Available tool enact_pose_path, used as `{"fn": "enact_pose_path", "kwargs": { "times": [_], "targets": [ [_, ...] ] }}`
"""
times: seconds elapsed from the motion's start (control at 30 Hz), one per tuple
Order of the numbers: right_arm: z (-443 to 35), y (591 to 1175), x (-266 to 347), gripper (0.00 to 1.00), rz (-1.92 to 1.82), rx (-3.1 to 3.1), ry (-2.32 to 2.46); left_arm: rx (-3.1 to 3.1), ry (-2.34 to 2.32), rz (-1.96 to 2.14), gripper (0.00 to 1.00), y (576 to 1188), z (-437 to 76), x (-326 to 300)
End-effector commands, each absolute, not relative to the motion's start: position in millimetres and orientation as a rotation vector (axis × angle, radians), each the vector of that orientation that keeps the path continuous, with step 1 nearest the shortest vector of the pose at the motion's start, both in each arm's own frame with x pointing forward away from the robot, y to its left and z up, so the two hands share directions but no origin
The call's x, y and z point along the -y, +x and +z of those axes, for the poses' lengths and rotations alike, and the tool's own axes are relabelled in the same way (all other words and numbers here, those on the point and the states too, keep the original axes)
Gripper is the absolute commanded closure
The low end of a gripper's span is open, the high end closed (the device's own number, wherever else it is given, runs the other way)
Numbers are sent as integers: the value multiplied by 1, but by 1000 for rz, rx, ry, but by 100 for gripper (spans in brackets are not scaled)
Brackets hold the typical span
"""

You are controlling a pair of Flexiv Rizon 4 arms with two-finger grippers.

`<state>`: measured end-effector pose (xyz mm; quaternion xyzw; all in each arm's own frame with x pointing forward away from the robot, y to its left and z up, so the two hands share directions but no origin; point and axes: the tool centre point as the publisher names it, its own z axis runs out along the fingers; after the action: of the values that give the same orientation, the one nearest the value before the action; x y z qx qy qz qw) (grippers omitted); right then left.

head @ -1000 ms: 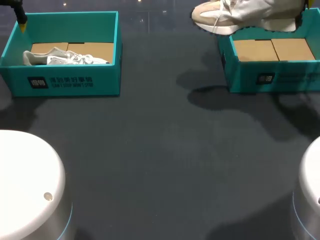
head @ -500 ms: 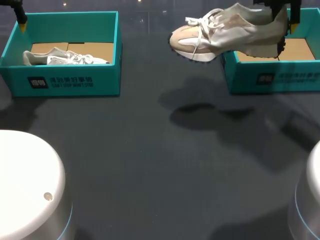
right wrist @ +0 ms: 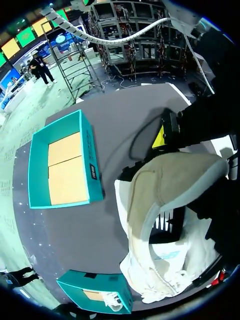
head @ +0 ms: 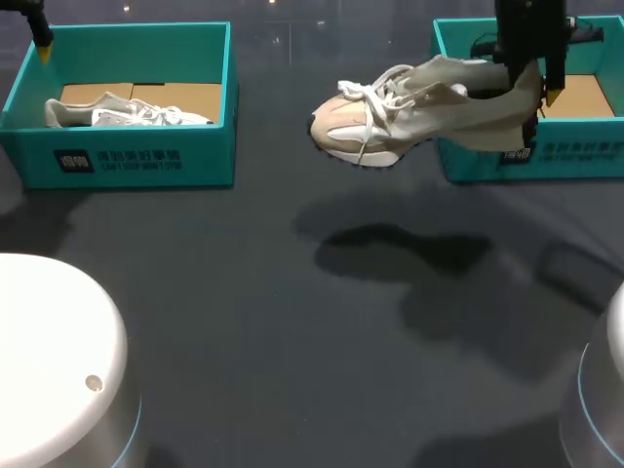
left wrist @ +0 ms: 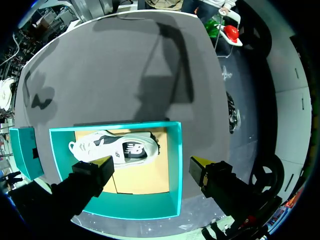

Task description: Take the shoe out of the shoebox, open the shoe tongue, remove and reinsert the insole, then place the shoe into the shoebox

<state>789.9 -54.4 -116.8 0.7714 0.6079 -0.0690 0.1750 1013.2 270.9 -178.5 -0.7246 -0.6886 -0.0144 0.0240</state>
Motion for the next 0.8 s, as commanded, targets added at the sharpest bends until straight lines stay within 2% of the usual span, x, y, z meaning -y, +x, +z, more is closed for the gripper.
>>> {"fn": "enact_pose_path", "kwargs": {
  "times": [0.03,0.8],
  "targets": [
    [-136,781,48,100,-172,-1722,2183,2130,-2243,-46,0,1013,-178,-271],
    [-231,735,-3,100,-213,-1785,2179,2130,-2243,-46,0,1013,-178,-271]
  ]
}}
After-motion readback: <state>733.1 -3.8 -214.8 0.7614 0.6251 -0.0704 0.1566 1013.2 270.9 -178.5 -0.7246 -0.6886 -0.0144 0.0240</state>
